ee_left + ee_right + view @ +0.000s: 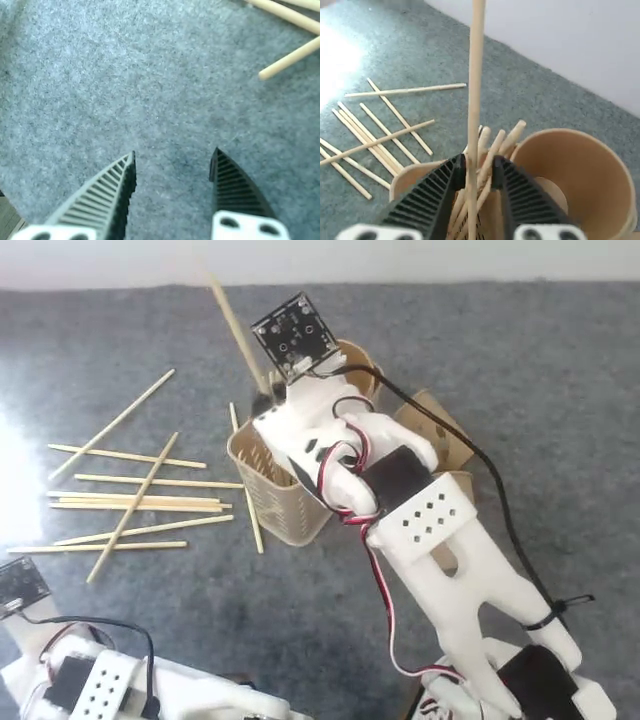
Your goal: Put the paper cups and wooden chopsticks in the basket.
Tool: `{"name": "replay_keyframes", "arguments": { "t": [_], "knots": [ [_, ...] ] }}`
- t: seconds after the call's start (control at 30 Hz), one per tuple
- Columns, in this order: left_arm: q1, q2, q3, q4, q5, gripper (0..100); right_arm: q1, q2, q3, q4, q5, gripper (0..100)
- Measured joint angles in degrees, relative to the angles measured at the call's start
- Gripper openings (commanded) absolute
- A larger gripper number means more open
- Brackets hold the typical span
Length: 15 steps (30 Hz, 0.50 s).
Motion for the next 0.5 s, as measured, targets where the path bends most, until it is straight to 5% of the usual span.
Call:
{"name": "replay_keyframes", "arguments": {
  "t": [0.37,0.5],
  "knots": [
    [0.09,0.0,0.0,0.0,0.0,23,0.79,-4.22,0.0,7.12,5.45,29.2],
    [5.01,0.0,0.0,0.0,0.0,23,6.42,-11.16,0.0,9.85,10.73,29.2]
  ]
}}
